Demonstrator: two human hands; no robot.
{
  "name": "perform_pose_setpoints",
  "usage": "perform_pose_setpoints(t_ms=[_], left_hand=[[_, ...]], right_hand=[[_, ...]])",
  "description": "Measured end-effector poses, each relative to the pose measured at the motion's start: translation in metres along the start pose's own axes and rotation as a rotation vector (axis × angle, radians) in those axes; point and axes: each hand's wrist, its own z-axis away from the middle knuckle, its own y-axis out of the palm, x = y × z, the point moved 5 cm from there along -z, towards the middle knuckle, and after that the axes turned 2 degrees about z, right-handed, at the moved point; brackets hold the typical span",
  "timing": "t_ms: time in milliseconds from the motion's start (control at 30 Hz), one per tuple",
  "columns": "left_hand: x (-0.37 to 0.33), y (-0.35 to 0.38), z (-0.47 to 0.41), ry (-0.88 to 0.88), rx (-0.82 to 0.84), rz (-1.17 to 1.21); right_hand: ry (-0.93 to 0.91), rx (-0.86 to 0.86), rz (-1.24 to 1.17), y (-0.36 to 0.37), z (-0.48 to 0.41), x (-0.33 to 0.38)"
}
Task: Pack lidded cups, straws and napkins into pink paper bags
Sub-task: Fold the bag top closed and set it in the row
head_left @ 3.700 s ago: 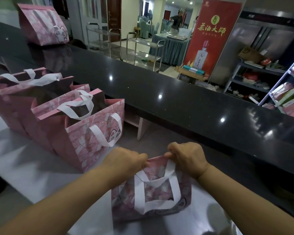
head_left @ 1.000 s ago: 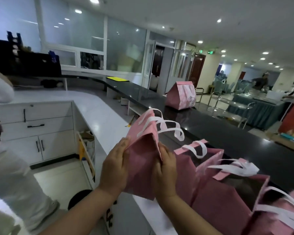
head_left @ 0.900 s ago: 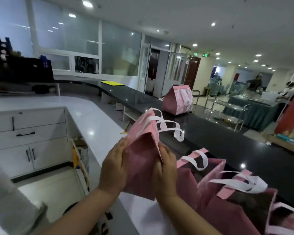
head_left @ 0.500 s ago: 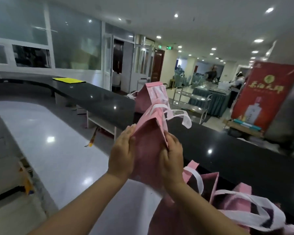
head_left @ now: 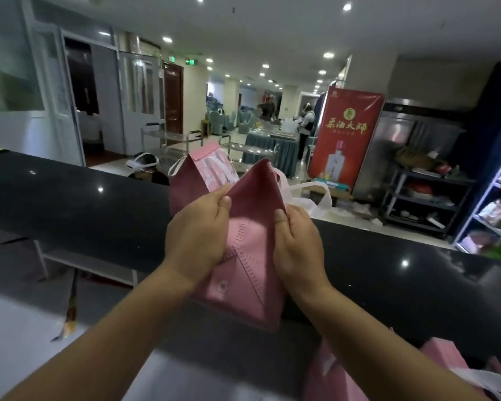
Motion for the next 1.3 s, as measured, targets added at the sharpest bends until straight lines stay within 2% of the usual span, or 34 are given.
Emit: perform_pose_setpoints(t_ms=[100,333,467,600,733,867,1000,1133,1300], left_hand=[[0.009,-0.004,-0.024,0.001,0.040,0.057],[0.029,0.014,-0.051,0.125,0.011,0.219],[0.072,0.054,-0.025,0.101,0.163,0.330],[0.112,0.079,0.003,0.053,0.263,0.196],[0.126,0.080,0.002,0.046,0.180,0.061],[0.127,0.076,-0.026,0.001,0.072,0.088],[0.140,0.092,-0.063,-0.008,0.132,0.001],[0.161,0.107,-0.099,-0.030,0.121,-0.158],[0.174,0.122,-0.134,0.041,0.089,-0.254]], right_hand=[[0.026,-0.023,0.026,0.008,-0.018,0.009],[-0.080,-0.167,0.113,0.023,-0.042,0.006],[-0.011,-0.101,0.259,0.046,-0.019,-0.035],[0.119,0.017,0.338,0.066,0.008,-0.072],[0.255,-0.005,0.264,0.076,0.012,-0.093],[0.420,-0.061,0.152,0.090,-0.013,-0.107],[0.578,-0.044,0.079,0.112,-0.051,-0.125],[0.725,-0.022,0.009,0.135,-0.081,-0.145],[0.793,0.002,-0.138,0.165,-0.115,-0.166]])
